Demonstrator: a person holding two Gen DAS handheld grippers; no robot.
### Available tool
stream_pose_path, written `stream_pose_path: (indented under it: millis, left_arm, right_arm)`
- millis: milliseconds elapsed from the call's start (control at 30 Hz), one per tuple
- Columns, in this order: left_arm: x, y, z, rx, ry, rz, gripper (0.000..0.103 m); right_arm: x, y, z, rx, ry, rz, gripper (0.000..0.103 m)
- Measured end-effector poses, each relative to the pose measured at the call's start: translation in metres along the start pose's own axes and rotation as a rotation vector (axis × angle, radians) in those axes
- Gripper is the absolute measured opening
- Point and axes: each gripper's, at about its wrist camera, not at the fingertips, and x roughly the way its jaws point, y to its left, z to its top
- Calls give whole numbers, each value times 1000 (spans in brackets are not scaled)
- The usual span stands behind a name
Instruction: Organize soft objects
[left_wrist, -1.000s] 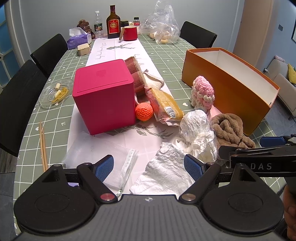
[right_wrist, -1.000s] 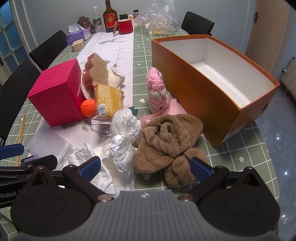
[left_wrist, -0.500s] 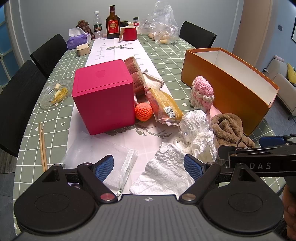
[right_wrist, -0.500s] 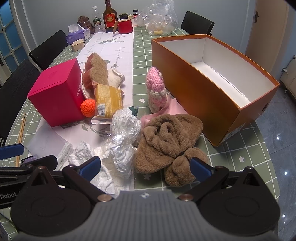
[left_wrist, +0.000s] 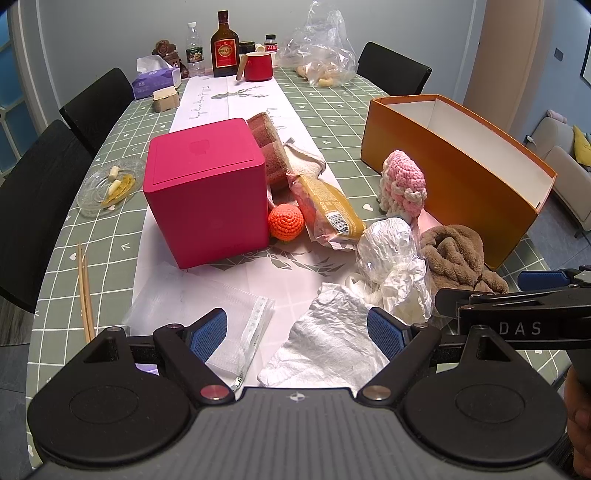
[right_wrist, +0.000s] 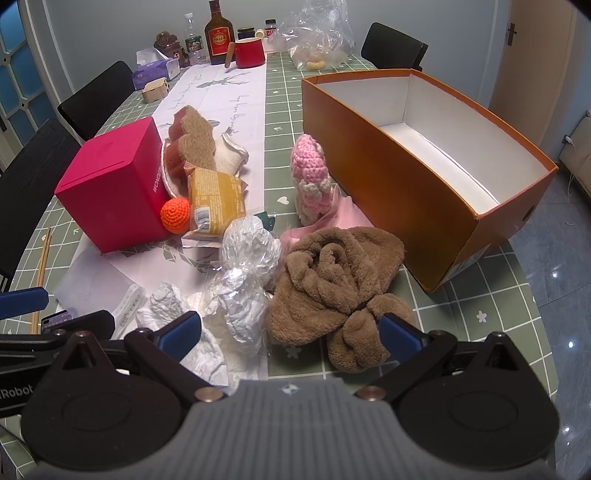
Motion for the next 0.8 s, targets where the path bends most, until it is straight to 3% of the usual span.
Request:
stream_pose_path:
  millis: [800]
  left_arm:
    - [0,4,0,1,-1,-14,100]
  right_arm:
    - [-1,-3,3,5,-10,2,100]
